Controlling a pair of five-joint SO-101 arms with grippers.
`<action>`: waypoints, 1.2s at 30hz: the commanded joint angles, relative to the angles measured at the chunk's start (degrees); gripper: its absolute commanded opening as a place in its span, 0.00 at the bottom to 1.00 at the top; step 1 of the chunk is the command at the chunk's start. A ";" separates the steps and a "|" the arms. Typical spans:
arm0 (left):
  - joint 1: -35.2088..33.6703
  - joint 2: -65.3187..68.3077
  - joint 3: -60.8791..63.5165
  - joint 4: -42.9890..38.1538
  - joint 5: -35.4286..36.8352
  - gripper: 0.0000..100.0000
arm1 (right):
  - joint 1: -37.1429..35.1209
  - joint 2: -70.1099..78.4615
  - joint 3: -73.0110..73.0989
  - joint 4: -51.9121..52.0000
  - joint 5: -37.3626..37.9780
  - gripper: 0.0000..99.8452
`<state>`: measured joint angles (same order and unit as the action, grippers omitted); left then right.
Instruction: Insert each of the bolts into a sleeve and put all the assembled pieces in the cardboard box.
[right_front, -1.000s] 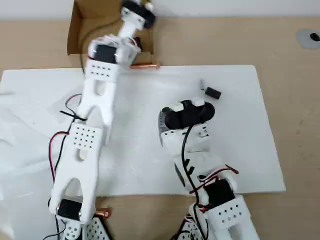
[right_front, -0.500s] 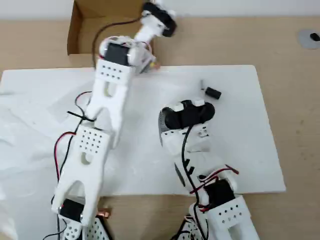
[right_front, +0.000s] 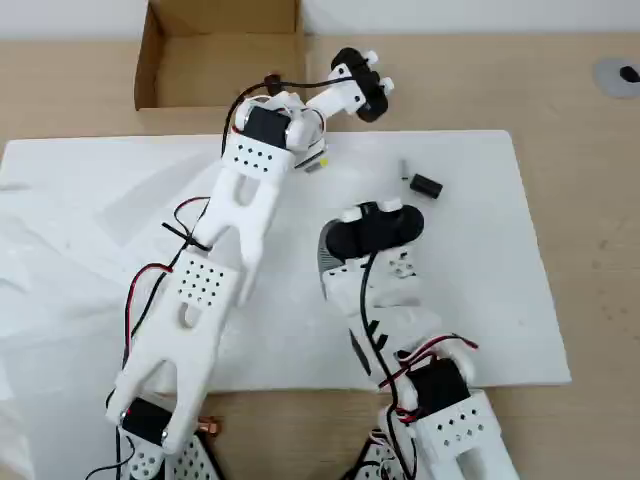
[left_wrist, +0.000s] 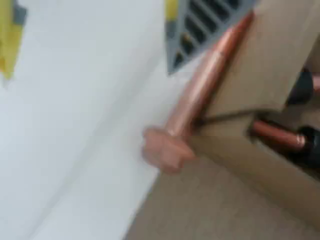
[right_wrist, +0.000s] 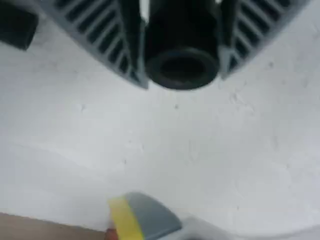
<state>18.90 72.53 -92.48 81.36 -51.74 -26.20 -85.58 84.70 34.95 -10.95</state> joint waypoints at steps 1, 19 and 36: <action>0.09 0.22 -2.90 -2.73 -2.20 0.21 | 0.92 -0.92 -0.13 0.18 4.40 0.01; -5.63 0.92 -2.81 -5.27 -24.62 0.21 | 13.05 -0.48 3.30 0.18 19.16 0.01; -4.57 6.81 -1.67 -8.53 -28.48 0.21 | 13.14 -0.92 7.52 -0.26 36.57 0.01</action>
<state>12.92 78.95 -93.36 75.74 -80.04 -14.07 -85.58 92.18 35.12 22.90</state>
